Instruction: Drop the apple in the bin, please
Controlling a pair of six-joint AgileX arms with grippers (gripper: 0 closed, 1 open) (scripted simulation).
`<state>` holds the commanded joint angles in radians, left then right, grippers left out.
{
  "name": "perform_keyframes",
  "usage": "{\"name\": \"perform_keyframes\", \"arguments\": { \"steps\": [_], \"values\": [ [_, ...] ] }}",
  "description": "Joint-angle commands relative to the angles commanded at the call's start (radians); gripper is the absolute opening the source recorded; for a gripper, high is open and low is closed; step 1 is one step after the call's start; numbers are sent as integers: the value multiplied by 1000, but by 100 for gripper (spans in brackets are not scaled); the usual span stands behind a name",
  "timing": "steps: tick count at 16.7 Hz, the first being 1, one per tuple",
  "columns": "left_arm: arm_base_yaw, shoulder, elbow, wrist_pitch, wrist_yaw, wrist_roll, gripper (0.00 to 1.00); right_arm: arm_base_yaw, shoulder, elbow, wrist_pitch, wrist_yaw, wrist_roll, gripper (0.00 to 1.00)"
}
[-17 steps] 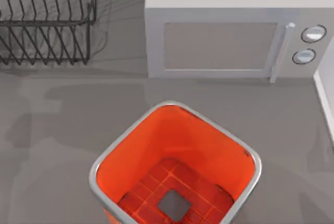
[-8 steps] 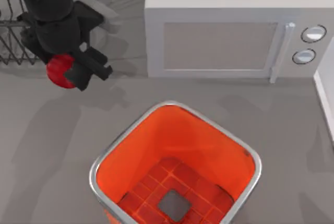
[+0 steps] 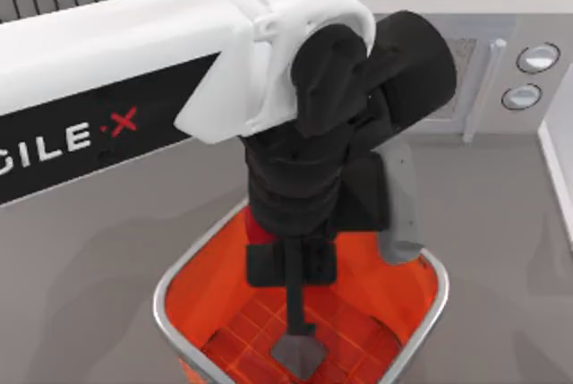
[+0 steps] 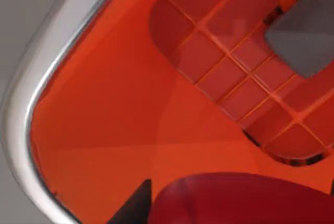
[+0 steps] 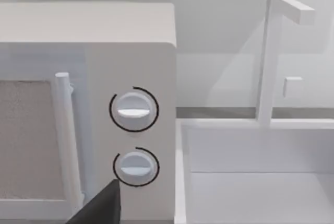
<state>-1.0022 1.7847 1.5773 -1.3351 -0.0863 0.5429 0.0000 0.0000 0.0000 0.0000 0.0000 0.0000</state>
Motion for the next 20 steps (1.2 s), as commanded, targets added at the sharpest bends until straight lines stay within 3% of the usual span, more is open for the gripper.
{"name": "perform_keyframes", "arguments": {
  "steps": [3,10,16,20],
  "values": [
    [-80,-23,-21,5,-12,32,0,0,0,0,0,0,0,100],
    [-74,-21,-34,21,-25,42,0,0,0,0,0,0,0,100],
    [-61,0,-224,240,-16,58,0,0,0,0,0,0,0,100],
    [-58,6,-262,279,-12,62,0,0,0,0,0,0,0,100]
  ]
}}
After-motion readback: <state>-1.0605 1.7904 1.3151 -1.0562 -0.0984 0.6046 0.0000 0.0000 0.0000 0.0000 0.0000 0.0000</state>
